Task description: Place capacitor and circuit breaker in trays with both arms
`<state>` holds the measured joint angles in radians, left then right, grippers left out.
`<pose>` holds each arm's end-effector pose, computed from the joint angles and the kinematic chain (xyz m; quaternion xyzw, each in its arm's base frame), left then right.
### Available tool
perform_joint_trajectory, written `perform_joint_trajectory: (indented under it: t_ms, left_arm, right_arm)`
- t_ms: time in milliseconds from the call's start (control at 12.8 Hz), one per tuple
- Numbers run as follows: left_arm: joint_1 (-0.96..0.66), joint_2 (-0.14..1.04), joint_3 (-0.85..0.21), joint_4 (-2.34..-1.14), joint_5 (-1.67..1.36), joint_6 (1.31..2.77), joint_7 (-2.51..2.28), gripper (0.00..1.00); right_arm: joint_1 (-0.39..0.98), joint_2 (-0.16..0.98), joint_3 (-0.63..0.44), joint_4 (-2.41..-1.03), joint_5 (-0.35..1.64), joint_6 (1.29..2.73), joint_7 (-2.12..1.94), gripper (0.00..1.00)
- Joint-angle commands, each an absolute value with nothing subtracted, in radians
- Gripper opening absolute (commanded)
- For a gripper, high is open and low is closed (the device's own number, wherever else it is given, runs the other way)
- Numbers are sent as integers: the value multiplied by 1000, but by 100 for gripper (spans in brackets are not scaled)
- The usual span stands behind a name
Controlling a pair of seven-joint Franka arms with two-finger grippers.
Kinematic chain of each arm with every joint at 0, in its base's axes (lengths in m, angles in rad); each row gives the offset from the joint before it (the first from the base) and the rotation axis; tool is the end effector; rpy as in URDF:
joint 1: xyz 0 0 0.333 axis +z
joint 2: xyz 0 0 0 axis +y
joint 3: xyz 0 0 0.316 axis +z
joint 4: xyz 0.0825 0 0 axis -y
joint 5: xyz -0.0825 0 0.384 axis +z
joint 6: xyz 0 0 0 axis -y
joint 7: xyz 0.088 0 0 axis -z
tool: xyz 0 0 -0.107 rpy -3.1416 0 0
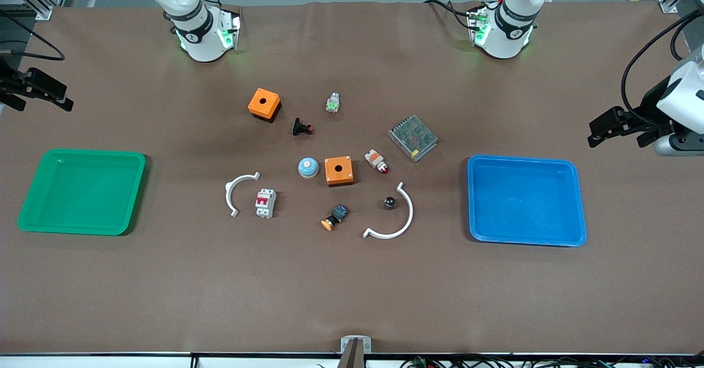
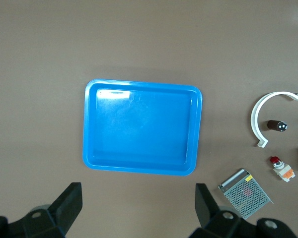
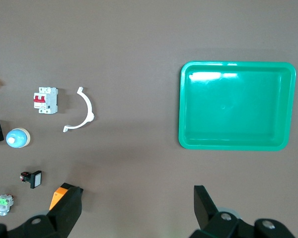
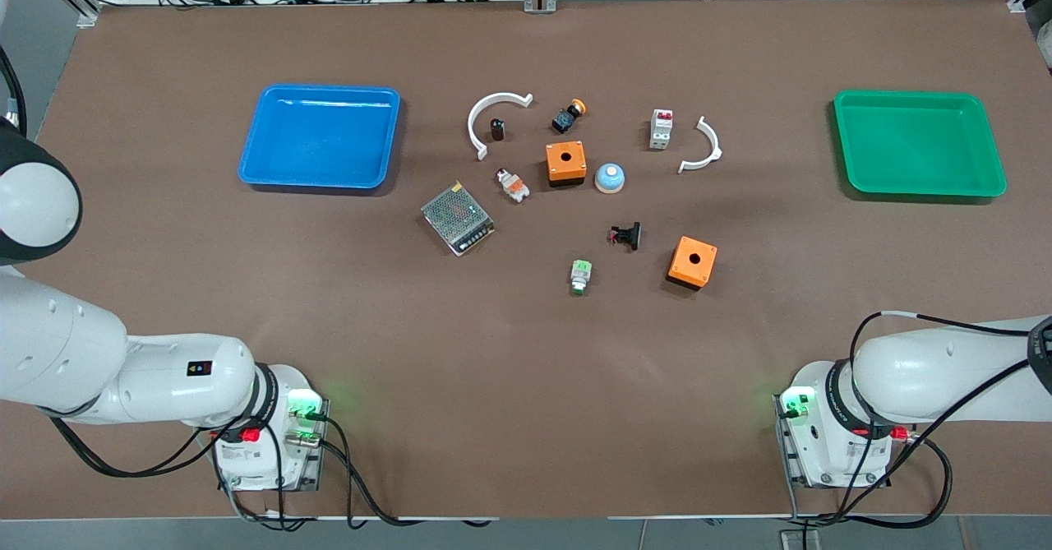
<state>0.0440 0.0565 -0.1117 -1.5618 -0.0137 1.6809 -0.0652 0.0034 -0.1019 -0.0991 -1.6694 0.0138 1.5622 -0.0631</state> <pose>0.5808 -0.0389 0.6069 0.9995 -0.0005 0.0307 0.0120 0.5187 -0.0511 0.6318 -0.9998 0.0160 0.0019 0.0121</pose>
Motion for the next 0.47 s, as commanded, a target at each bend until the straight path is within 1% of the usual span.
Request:
perform_joint_trajectory:
  t_ms: [0,391]
  left_arm:
    - [51,66,-115,-1546,-18,1666,-66,100]
    - [51,69,-115,-1552,-25,1661,-103,100]
  right_arm:
    - [-3,-107,-98,-1672,32,1563,-58,100]
    - [-2,-107,-98,-1672,32,1562,-58,100]
